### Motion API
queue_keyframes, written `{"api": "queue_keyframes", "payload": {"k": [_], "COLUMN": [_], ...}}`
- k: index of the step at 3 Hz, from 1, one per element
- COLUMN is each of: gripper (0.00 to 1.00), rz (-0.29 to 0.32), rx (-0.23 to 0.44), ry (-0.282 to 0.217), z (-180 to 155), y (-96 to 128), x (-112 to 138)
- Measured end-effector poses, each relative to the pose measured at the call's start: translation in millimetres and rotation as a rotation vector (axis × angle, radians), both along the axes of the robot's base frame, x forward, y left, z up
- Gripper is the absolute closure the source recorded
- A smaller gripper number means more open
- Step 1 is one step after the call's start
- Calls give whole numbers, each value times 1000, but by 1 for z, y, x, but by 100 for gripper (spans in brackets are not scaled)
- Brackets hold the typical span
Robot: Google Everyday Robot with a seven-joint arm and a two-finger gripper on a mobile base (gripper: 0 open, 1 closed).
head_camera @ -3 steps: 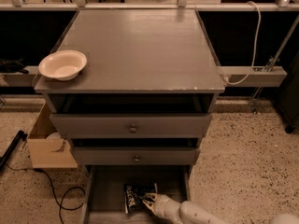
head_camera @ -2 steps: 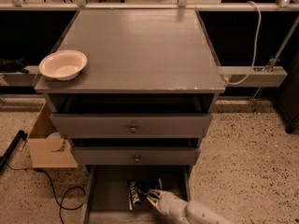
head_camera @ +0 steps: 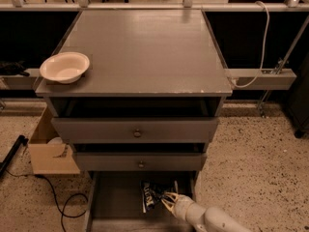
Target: Pick blue chip bag from bottom drawer and place on counter
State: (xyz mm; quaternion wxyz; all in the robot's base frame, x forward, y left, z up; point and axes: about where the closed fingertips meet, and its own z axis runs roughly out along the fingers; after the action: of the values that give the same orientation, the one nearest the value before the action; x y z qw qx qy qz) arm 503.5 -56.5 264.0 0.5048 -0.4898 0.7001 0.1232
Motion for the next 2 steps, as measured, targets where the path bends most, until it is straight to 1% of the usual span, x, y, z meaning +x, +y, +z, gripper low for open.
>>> {"api": "queue_keyframes", "payload": {"k": [1, 2], "gripper": [100, 100], "rz": [-27, -28], "rx": [-4, -4], "ry": [-50, -50], "z": [37, 37], "y": [-27, -27], "x": [-1, -1]}}
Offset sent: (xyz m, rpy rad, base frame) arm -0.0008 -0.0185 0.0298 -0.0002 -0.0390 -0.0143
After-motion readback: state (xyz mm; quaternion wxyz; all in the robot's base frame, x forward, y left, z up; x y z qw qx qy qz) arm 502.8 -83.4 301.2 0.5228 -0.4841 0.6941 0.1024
